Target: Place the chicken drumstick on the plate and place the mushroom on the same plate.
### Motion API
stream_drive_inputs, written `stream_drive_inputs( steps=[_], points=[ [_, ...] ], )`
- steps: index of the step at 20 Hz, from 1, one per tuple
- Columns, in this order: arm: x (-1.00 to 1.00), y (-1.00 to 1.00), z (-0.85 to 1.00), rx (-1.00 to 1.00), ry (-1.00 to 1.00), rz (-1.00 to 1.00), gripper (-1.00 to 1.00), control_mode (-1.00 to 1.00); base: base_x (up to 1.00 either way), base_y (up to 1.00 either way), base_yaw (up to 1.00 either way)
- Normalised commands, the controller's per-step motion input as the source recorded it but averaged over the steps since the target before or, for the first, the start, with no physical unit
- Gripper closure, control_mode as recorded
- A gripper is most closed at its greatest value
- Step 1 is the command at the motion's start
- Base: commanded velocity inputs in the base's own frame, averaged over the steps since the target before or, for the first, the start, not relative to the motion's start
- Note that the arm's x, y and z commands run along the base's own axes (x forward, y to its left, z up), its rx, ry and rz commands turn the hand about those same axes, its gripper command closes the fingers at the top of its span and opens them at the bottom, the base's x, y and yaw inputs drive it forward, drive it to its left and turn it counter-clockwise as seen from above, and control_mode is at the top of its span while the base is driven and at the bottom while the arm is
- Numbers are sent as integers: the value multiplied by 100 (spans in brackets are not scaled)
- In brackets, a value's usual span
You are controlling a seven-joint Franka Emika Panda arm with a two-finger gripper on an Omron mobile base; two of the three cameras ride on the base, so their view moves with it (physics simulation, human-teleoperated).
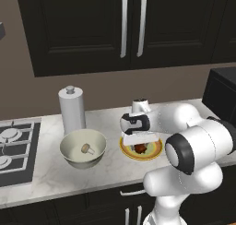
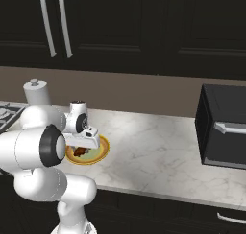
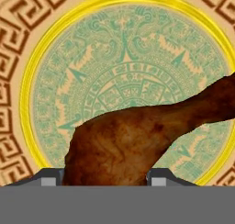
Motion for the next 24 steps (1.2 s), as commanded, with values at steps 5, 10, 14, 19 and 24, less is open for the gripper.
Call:
stream_drive_inputs(
  steps=[5, 10, 14, 19, 24],
  points=[
    [0, 0, 0, 0, 0, 0, -100, -100, 0, 0, 0],
    [0, 2, 0, 0, 0, 0, -100, -100, 0, 0, 0],
    [-6, 9, 30, 0, -2, 0, -100, -100, 0, 0, 0],
    [-45, 2, 77, 0, -16, 0, -100, -100, 0, 0, 0],
    [-59, 38, 79, 0, -14, 0, -100, -100, 0, 0, 0]
  ],
)
